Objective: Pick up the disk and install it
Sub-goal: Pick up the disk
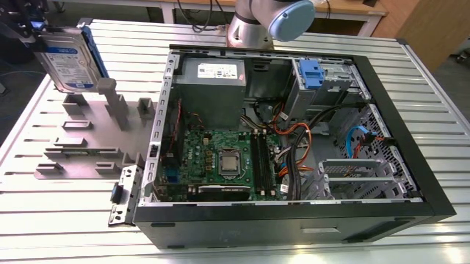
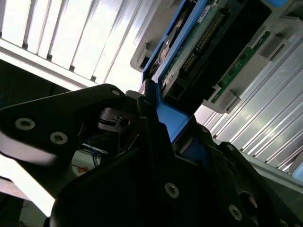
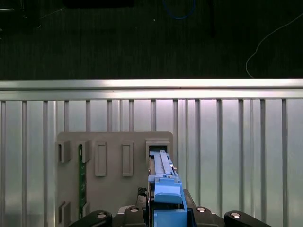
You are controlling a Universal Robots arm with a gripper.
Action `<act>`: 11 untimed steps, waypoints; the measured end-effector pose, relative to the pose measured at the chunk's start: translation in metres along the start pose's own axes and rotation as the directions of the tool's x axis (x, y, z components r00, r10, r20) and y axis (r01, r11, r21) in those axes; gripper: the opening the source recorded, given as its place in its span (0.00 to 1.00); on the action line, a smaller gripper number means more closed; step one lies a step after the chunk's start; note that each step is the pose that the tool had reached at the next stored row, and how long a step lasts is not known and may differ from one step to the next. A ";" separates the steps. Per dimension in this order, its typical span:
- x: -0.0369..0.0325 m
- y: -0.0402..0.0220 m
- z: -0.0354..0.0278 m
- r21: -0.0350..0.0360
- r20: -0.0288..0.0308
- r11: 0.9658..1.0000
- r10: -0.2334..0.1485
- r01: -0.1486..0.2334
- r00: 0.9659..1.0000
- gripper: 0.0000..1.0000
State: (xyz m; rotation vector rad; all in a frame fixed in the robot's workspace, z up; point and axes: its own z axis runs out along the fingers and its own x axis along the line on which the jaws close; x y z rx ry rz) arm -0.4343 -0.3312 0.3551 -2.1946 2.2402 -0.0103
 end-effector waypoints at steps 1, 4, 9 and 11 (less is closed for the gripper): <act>0.0000 0.0000 -0.0003 0.000 0.000 1.000 0.000 0.000 1.000 0.36; 0.0000 0.0000 -0.0012 0.000 0.000 1.000 0.000 0.000 1.000 0.36; 0.0000 0.0000 -0.0026 0.000 -0.001 1.000 0.000 0.000 1.000 0.36; 0.0000 0.0000 -0.0032 0.000 -0.001 1.000 0.000 0.000 1.000 0.36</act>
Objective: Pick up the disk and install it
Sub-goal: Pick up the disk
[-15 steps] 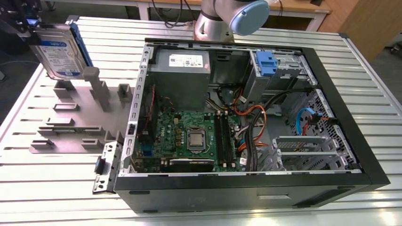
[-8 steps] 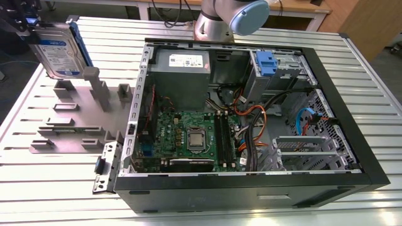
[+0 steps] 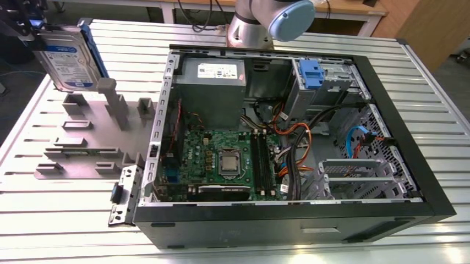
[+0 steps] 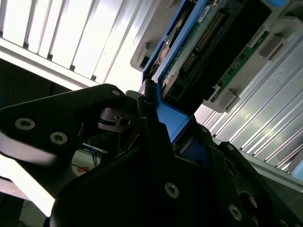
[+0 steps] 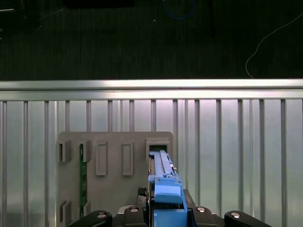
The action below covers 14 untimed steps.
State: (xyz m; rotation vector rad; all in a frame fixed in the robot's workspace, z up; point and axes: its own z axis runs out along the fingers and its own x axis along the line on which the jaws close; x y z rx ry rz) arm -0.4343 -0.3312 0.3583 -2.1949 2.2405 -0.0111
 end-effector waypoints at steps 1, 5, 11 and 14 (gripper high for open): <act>0.0000 0.0000 -0.0003 0.000 0.000 1.000 0.000 0.000 1.000 0.36; 0.0000 0.0000 -0.0012 0.000 0.000 1.000 0.000 0.000 1.000 0.36; 0.0000 0.0000 -0.0025 0.000 -0.001 1.000 0.000 0.000 1.000 0.36; 0.0000 0.0000 -0.0031 0.000 -0.001 1.000 0.000 0.000 1.000 0.36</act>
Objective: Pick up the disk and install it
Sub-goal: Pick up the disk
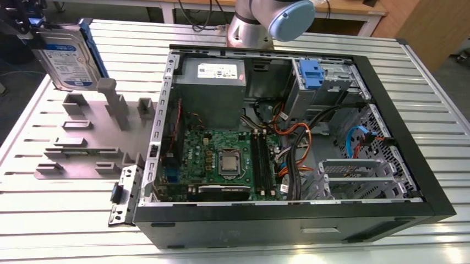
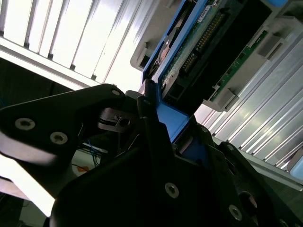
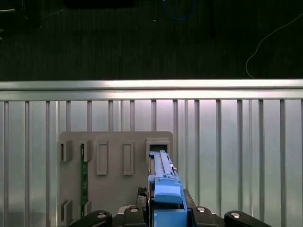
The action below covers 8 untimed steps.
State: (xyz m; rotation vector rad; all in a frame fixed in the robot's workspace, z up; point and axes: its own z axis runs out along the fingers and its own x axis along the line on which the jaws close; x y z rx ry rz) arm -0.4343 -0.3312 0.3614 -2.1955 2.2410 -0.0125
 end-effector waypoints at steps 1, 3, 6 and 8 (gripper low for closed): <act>0.0000 0.0000 -0.0003 0.000 0.000 1.000 0.000 0.000 1.000 0.36; 0.0000 0.0000 -0.0007 0.000 0.000 1.000 0.000 0.000 1.000 0.36; 0.0000 0.0000 -0.0014 0.000 0.000 1.000 0.000 0.000 1.000 0.36; 0.0000 0.0000 -0.0018 0.000 -0.001 1.000 0.000 0.000 1.000 0.36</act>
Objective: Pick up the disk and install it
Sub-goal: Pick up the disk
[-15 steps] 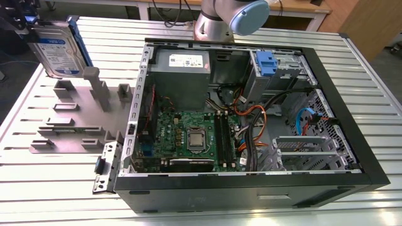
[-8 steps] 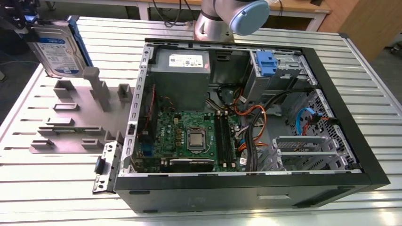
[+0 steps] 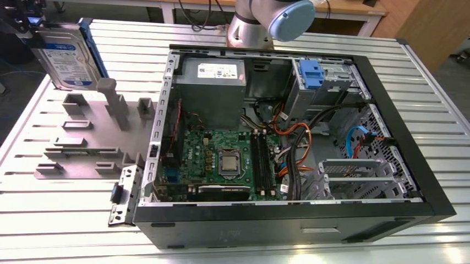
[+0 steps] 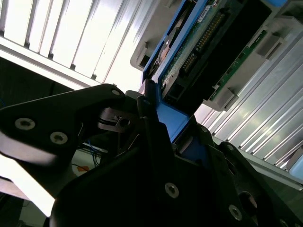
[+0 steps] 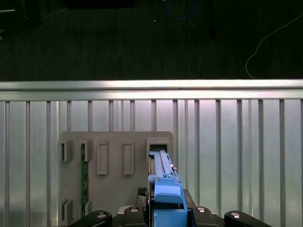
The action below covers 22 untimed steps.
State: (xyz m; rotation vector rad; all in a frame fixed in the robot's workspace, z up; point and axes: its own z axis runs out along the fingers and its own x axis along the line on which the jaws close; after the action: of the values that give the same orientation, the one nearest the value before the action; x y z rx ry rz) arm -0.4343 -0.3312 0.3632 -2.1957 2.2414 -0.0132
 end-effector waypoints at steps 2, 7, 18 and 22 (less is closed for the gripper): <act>0.0000 0.0000 -0.0005 0.000 0.000 1.000 0.000 0.000 1.000 0.36; 0.0000 0.0000 -0.0016 0.000 -0.001 1.000 0.000 0.000 1.000 0.36; 0.0000 -0.0001 -0.0052 0.000 -0.002 1.000 0.000 0.000 1.000 0.36; 0.0000 -0.0001 -0.0077 0.000 -0.002 1.000 0.000 0.000 1.000 0.36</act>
State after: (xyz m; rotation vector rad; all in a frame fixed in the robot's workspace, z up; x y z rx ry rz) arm -0.4343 -0.3312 0.3709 -2.1969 2.2424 -0.0154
